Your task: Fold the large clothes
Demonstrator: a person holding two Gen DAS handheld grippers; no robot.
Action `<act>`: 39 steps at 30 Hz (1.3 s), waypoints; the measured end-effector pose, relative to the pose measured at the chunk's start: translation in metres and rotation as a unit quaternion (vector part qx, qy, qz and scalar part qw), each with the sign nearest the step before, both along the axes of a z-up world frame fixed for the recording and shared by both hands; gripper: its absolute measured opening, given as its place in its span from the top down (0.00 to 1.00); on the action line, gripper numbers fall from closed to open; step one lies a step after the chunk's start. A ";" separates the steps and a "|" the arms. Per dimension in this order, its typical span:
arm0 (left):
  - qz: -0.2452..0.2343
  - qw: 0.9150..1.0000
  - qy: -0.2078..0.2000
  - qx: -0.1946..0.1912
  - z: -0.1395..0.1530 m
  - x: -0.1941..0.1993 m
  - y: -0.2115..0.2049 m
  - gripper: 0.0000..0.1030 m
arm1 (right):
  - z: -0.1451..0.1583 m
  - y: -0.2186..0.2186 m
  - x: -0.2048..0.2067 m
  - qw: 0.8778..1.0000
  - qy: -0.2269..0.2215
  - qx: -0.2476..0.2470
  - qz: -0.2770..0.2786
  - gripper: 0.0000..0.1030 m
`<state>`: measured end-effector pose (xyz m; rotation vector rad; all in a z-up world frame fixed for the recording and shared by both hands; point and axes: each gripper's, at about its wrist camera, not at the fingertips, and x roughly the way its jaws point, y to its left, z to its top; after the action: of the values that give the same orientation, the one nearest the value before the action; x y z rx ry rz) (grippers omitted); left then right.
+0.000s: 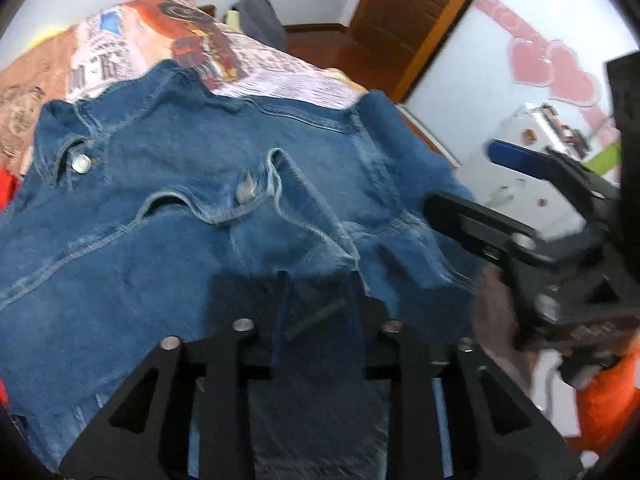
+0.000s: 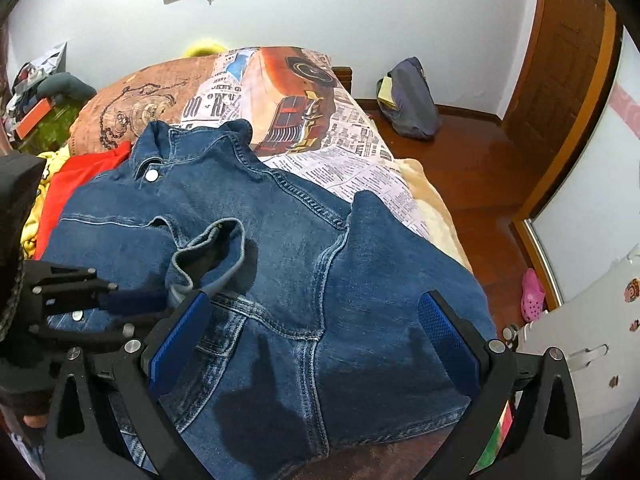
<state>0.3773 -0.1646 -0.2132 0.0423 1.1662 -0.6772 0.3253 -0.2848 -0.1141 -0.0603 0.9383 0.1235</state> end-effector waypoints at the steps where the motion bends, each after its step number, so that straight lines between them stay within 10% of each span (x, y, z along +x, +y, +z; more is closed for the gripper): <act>1: -0.004 1.000 0.003 -0.007 0.004 -0.004 0.002 0.60 | 0.001 0.001 0.000 1.000 -0.001 -0.001 0.001 0.00; 11: 0.069 0.987 -0.110 0.092 0.037 -0.027 0.090 0.40 | 0.002 0.026 0.009 0.999 0.004 0.021 0.032 0.00; 25: 0.302 0.934 -0.029 0.186 -0.036 -0.024 0.307 0.39 | -0.065 0.083 0.022 0.990 0.099 -0.038 0.097 0.00; 39: 0.243 0.953 -0.120 0.137 0.024 -0.010 0.222 0.39 | 0.011 0.011 -0.017 1.000 -0.011 -0.022 0.011 0.00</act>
<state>0.3670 0.0576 -0.1895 0.0669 0.9758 -0.0688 0.3084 -0.2738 -0.1031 -0.1134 0.9182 0.1221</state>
